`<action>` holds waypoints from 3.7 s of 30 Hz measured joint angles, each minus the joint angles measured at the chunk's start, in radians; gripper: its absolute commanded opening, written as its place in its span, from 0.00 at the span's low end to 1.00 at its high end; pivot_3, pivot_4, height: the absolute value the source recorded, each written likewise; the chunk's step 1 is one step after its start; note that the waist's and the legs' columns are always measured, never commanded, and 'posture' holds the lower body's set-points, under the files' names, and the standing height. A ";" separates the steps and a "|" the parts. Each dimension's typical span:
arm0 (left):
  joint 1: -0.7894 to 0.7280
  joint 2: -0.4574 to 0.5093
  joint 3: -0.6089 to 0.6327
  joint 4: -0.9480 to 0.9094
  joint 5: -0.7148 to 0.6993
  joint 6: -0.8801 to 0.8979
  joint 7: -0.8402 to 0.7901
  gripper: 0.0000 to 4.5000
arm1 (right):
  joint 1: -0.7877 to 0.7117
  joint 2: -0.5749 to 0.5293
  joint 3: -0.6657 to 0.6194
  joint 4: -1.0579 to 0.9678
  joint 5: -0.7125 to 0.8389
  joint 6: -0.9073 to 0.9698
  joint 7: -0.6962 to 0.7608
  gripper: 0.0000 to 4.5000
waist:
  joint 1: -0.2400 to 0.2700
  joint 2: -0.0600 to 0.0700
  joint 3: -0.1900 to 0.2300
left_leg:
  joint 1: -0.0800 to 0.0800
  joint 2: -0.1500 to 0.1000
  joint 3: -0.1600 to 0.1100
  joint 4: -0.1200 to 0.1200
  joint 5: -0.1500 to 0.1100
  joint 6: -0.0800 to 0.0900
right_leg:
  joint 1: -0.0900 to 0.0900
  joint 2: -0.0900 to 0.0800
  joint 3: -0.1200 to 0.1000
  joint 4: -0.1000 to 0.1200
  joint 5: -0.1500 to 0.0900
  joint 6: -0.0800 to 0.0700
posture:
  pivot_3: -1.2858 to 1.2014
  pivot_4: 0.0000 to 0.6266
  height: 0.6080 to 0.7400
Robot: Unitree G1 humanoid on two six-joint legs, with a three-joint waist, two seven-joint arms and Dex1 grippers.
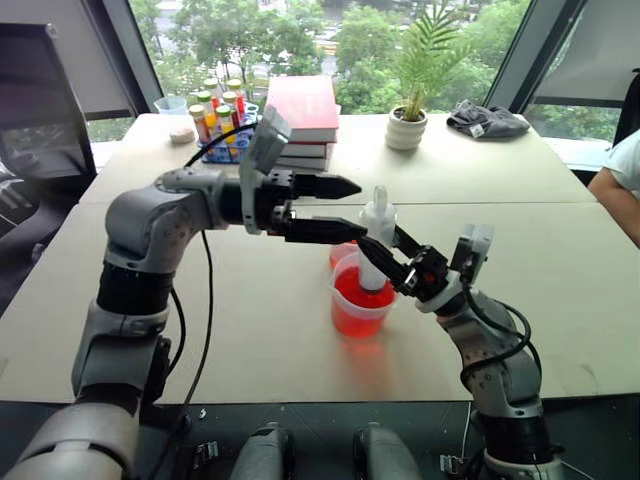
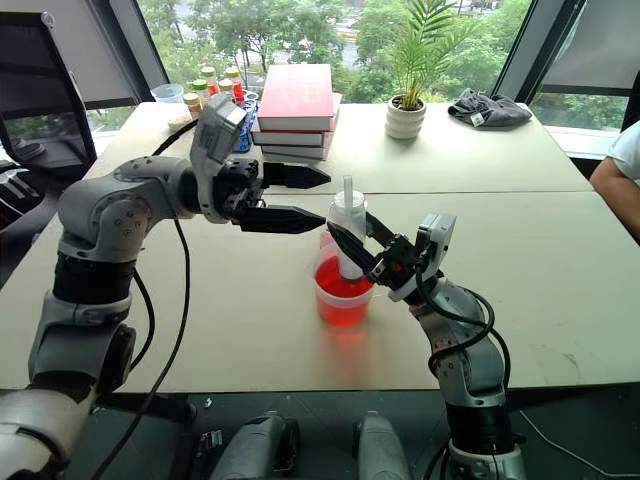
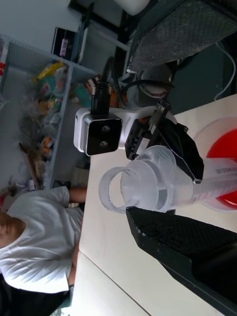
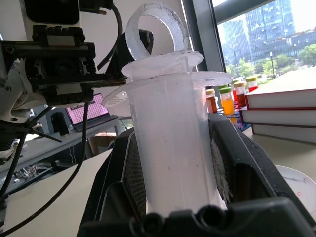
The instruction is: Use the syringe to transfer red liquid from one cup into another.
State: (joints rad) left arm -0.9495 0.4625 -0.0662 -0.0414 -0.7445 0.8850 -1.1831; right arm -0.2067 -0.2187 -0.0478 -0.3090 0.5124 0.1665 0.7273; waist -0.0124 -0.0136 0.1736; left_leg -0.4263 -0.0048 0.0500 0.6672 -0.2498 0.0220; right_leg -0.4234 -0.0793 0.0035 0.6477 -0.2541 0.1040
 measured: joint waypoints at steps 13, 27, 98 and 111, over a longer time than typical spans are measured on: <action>-0.022 -0.089 -0.020 0.068 -0.006 0.019 0.038 0.60 | -0.004 -0.023 0.020 -0.001 0.004 0.000 -0.015 0.31 | 0.000 0.000 0.000 | 0.000 0.000 0.000 0.000 0.000 0.000 | 0.000 0.000 0.000 0.000 0.000 0.000 | 0.52 0.24 1.00; -0.056 -0.111 -0.005 0.122 0.020 -0.001 0.064 0.02 | -0.008 -0.037 0.030 -0.016 0.032 0.001 -0.004 0.31 | 0.001 0.000 0.000 | 0.000 0.000 0.000 0.000 0.000 0.000 | 0.000 0.000 0.000 0.000 0.000 0.000 | 0.52 0.24 1.00; -0.196 -0.014 0.081 0.357 0.169 -0.245 0.067 0.98 | -0.527 0.052 -0.034 0.689 -0.057 -0.265 0.090 0.31 | -0.001 0.000 0.001 | -0.001 0.000 0.000 0.000 0.000 0.000 | -0.001 0.000 -0.001 0.000 0.000 0.000 | 0.52 0.24 1.00; -0.269 -0.123 0.053 0.484 0.204 -0.307 0.002 0.87 | -0.506 0.047 -0.036 0.689 -0.080 -0.279 0.101 0.31 | -0.004 0.001 0.001 | -0.001 0.000 0.001 -0.001 0.000 -0.001 | -0.001 0.000 -0.001 0.000 0.000 0.000 | 0.52 0.24 1.00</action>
State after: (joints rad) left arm -1.2188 0.3397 -0.0128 0.4424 -0.5401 0.5782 -1.1808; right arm -0.7126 -0.1714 -0.0843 0.3799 0.4329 -0.1123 0.8283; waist -0.0168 -0.0131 0.1742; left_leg -0.4269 -0.0047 0.0506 0.6663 -0.2495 0.0215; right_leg -0.4245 -0.0794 0.0030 0.6479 -0.2539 0.1042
